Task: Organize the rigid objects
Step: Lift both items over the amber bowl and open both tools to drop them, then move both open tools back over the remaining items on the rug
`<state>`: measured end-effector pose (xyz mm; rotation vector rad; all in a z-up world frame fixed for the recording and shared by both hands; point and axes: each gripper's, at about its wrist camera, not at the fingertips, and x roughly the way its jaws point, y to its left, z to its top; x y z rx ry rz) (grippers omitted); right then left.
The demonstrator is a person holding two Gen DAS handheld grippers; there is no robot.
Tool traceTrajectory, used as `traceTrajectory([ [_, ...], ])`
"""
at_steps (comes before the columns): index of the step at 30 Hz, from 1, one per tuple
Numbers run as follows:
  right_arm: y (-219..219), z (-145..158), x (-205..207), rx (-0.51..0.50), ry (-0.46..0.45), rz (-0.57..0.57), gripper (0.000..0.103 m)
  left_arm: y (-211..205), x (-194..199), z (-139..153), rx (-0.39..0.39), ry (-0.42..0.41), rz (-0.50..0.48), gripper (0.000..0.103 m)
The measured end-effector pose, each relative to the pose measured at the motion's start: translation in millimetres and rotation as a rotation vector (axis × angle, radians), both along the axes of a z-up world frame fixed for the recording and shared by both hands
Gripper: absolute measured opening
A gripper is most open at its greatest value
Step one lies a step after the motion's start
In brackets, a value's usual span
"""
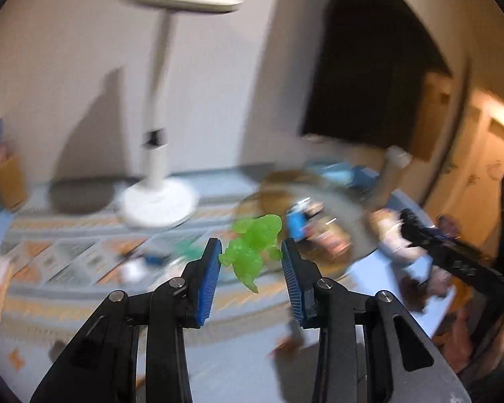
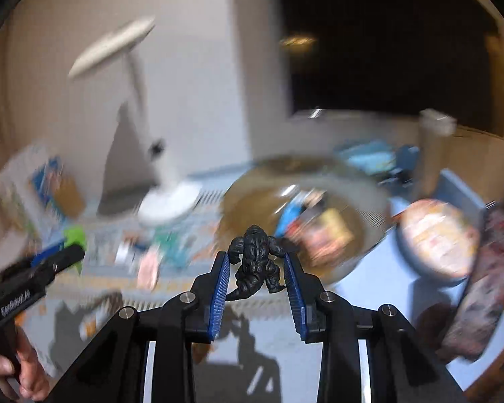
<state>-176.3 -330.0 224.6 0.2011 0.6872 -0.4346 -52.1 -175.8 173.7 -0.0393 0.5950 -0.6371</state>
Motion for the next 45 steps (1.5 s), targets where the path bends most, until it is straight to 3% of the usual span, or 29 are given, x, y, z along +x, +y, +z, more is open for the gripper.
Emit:
traceTrajectory([
  [4, -45, 10, 9, 0.031, 0.003, -0.104, 0.032, -57, 33, 8, -0.021, 0.048, -0.069, 0.034],
  [8, -76, -15, 28, 0.099, 0.07, -0.145, 0.032, -102, 68, -21, 0.003, 0.157, -0.099, 0.034],
  [13, -97, -53, 37, 0.159, 0.138, -0.151, 0.032, -123, 81, -60, 0.036, 0.222, -0.108, 0.034],
  [18, -110, -72, 48, 0.144, 0.186, -0.172, 0.032, -137, 94, -74, 0.05, 0.256, -0.129, 0.035],
  [21, -117, -75, 51, 0.1, 0.199, -0.223, 0.036, -139, 94, -69, 0.066, 0.219, -0.124, 0.065],
  [22, -119, -74, 50, 0.099, 0.197, -0.232, 0.039, -131, 90, -64, 0.056, 0.19, -0.113, 0.077],
  [23, -121, -74, 47, 0.109, 0.185, -0.236, 0.042, -125, 88, -60, 0.046, 0.171, -0.105, 0.082],
  [26, -120, -66, 36, 0.121, 0.146, -0.257, 0.053, -97, 81, -47, 0.022, 0.144, -0.083, 0.082],
  [32, -93, -55, 35, 0.179, 0.118, -0.196, 0.053, -28, 70, -28, -0.02, 0.13, 0.011, 0.082],
  [38, -29, -35, 51, 0.159, 0.107, -0.046, 0.056, 53, 53, -6, -0.078, 0.089, 0.135, 0.082],
  [42, 13, -32, 62, 0.134, 0.11, 0.04, 0.061, 97, 43, -8, -0.089, 0.081, 0.205, 0.083],
  [45, 45, -46, 72, 0.123, 0.144, 0.102, 0.061, 128, 35, -25, -0.073, 0.092, 0.275, 0.09],
])
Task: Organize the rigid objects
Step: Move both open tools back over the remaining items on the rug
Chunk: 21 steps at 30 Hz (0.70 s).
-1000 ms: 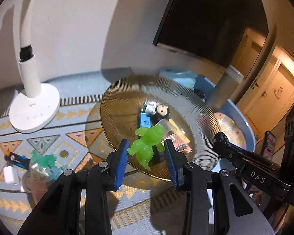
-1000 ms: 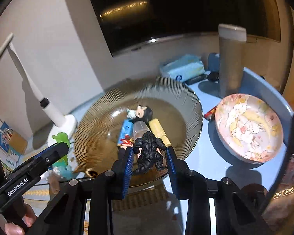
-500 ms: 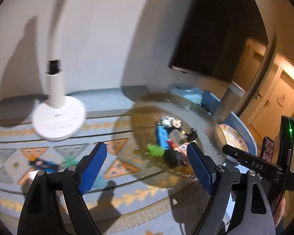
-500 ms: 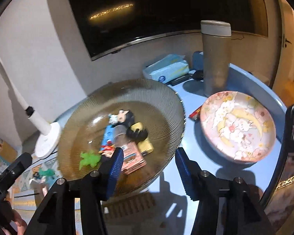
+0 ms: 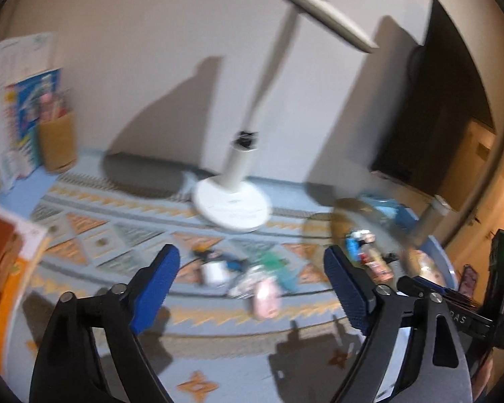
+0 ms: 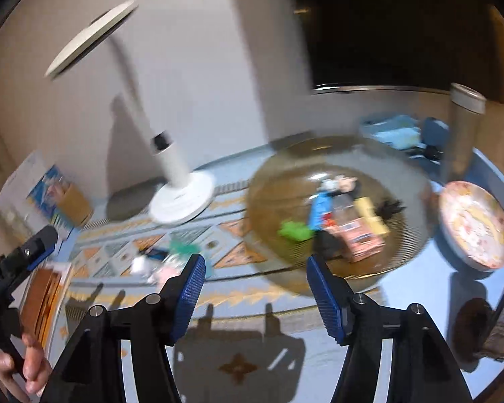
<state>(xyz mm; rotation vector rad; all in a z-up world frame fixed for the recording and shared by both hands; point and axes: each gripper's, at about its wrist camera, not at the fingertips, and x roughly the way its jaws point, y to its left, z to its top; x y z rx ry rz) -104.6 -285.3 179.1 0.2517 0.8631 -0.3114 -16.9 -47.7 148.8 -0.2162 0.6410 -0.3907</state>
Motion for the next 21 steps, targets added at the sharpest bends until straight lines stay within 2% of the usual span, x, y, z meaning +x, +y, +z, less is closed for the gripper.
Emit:
traceTrajectory([
  [4, 34, -39, 11, 0.003, 0.066, 0.072, 0.061, 25, 5, -49, 0.12, 0.08, 0.113, 0.09],
  [9, 64, -97, 15, -0.06, 0.147, 0.148, 0.061, 45, 12, -103, 0.159, 0.154, 0.174, 0.09],
  [13, 76, -122, 16, -0.158, 0.188, 0.181, 0.061, 48, 8, -107, 0.167, 0.123, 0.19, 0.09],
  [15, 78, -123, 17, -0.169, 0.184, 0.19, 0.061, 45, 6, -105, 0.189, 0.097, 0.207, 0.09],
  [21, 82, -125, 18, -0.203, 0.193, 0.2, 0.062, 36, 2, -104, 0.228, 0.092, 0.186, 0.09],
])
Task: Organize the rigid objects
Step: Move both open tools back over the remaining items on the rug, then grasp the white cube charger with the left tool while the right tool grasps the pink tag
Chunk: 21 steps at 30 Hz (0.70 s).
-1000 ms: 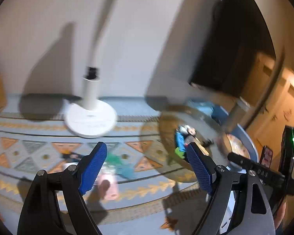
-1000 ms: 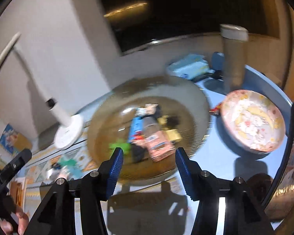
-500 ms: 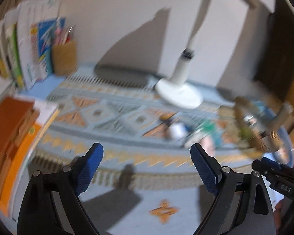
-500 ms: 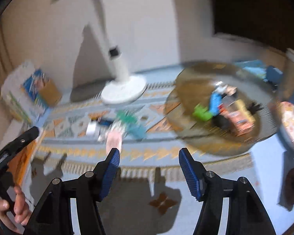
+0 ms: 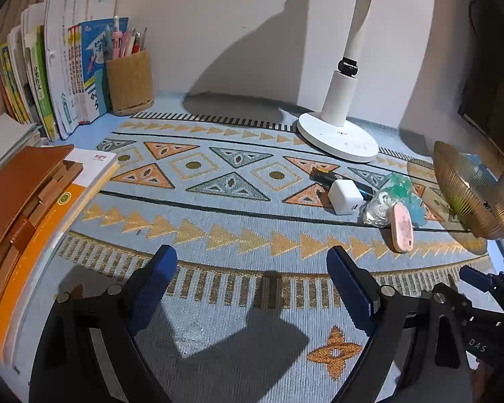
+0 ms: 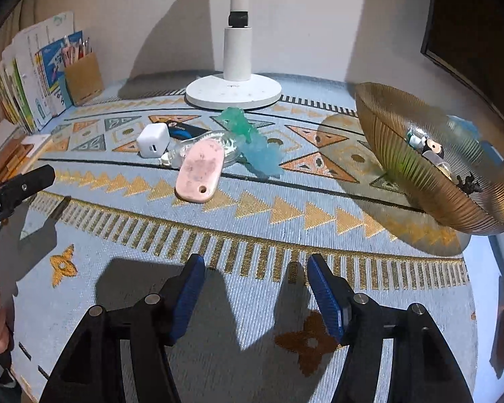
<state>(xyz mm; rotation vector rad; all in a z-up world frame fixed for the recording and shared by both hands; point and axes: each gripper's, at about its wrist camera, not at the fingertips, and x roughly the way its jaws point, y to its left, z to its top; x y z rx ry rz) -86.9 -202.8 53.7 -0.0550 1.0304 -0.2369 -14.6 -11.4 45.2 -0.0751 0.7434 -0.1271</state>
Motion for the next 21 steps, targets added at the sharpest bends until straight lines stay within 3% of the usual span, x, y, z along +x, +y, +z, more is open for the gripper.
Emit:
traceTrajectory([
  [15, -12, -7, 4, 0.058, 0.036, -0.05, 0.062, -24, -8, 0, 0.134, -0.035, -0.049, 0.09],
  [19, -28, -6, 4, 0.15, 0.029, -0.085, 0.063, -22, 0, -1, 0.113, 0.008, -0.07, 0.09],
  [21, -33, -4, 6, 0.209, 0.036, -0.089, 0.063, -18, 7, -1, 0.042, 0.059, -0.101, 0.09],
])
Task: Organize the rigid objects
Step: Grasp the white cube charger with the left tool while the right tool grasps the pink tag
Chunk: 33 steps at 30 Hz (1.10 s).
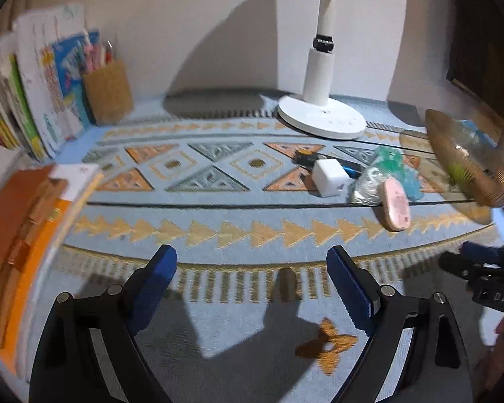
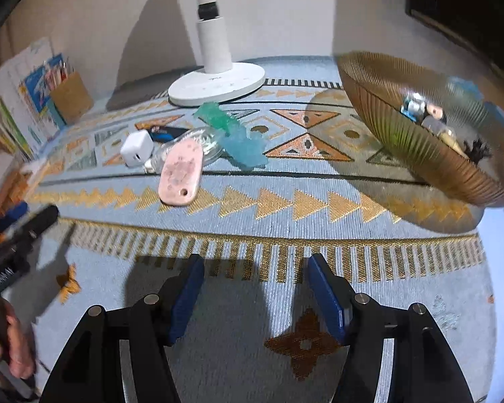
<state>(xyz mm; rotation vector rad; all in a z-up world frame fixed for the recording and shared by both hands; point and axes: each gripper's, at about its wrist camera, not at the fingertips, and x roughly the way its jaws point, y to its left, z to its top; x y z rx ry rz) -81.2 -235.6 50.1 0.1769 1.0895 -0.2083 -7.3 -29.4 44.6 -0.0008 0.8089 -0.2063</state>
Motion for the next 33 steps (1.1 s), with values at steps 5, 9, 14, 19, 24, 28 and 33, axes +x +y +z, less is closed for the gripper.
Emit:
traceTrajectory([
  [5, 5, 17, 21, 0.067, 0.015, 0.063, 0.062, -11, 29, 21, -0.086, 0.043, -0.084, 0.09],
  [9, 7, 14, 50, 0.16, 0.028, 0.071, 0.062, -33, 65, 17, -0.134, 0.103, -0.15, 0.085],
  [14, 18, -4, 74, 0.182, 0.058, 0.041, 0.051, -55, 94, -5, -0.168, 0.171, -0.174, 0.068],
  [19, 37, -11, 88, 0.07, 0.062, 0.078, 0.049, -73, 99, -14, -0.111, 0.182, -0.214, 0.058],
  [24, 36, -13, 91, 0.003, 0.045, 0.066, 0.038, -71, 99, -18, -0.119, 0.186, -0.214, 0.03],
  [28, 37, -12, 88, -0.003, 0.045, 0.096, 0.035, -61, 86, -10, -0.141, 0.166, -0.224, 0.026],
  [33, 32, 13, 59, 0.053, 0.021, 0.166, 0.035, -38, 46, 0, -0.189, 0.134, -0.208, 0.024],
])
